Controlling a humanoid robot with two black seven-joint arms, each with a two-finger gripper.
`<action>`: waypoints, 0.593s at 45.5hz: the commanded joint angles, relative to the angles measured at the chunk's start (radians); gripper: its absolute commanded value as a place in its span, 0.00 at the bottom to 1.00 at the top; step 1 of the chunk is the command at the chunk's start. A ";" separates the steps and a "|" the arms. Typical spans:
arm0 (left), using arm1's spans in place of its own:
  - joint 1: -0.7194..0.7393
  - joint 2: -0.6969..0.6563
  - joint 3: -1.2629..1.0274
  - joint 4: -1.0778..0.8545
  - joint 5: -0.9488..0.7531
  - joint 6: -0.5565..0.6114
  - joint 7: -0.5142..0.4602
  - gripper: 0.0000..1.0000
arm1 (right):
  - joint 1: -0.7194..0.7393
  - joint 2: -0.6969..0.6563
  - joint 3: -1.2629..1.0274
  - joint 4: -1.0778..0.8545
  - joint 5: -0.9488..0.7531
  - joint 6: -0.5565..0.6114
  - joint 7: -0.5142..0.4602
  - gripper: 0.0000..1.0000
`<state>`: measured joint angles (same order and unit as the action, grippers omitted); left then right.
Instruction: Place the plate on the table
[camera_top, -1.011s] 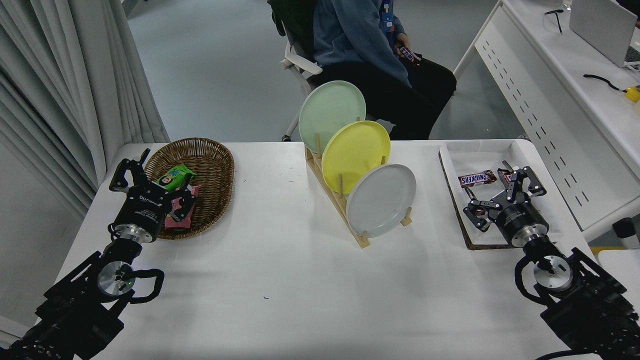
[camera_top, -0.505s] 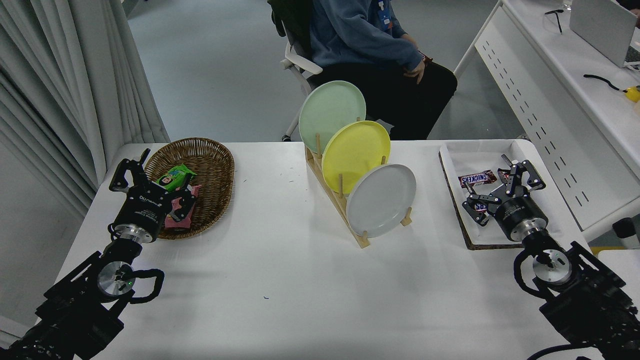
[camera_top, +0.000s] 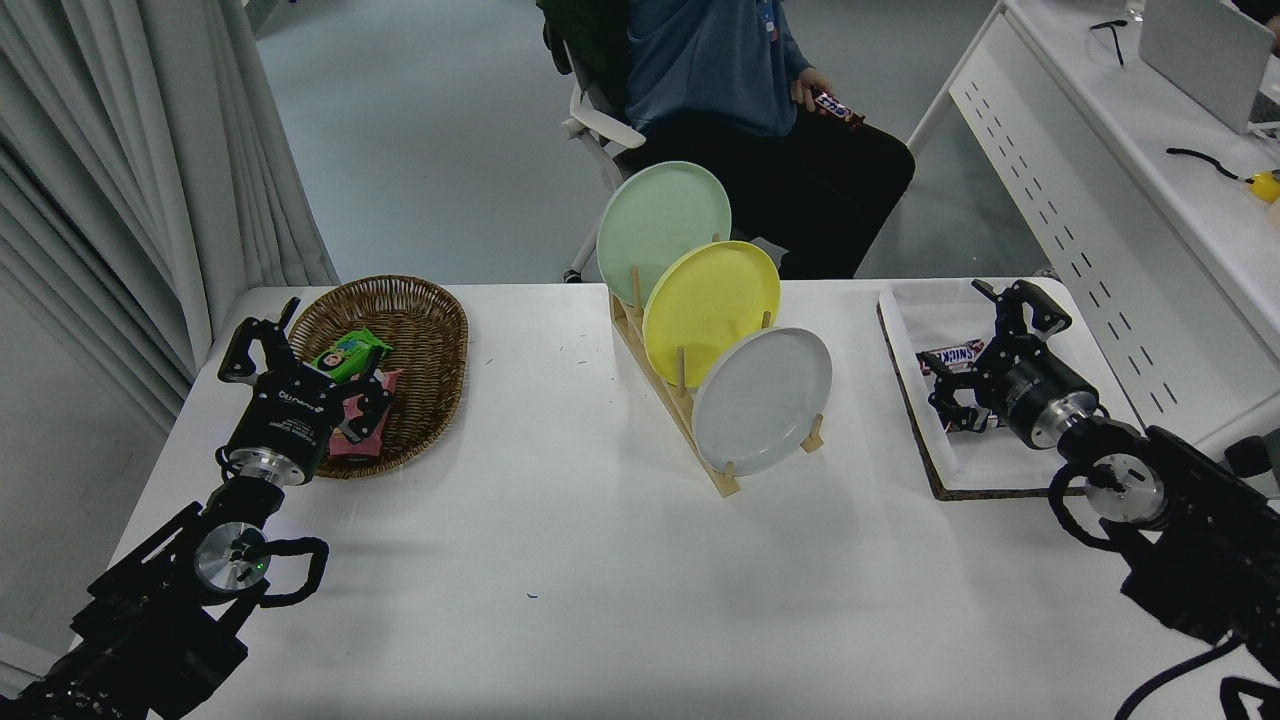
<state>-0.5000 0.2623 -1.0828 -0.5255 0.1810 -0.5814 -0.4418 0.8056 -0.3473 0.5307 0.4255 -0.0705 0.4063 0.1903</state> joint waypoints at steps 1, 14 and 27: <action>0.000 0.000 0.000 -0.001 0.000 0.000 0.000 1.00 | 0.073 -0.159 -0.311 0.180 0.149 -0.009 -0.002 1.00; 0.000 0.000 0.000 0.001 0.000 0.000 0.000 1.00 | 0.271 -0.179 -0.724 0.291 0.567 -0.118 -0.106 1.00; 0.000 0.000 0.000 0.001 0.000 0.000 0.000 1.00 | 0.349 -0.214 -0.738 0.444 0.587 -0.169 -0.285 1.00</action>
<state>-0.5003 0.2623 -1.0828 -0.5255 0.1810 -0.5814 -0.4418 1.0680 -0.5216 -0.1125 0.7559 0.4353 0.2745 0.0388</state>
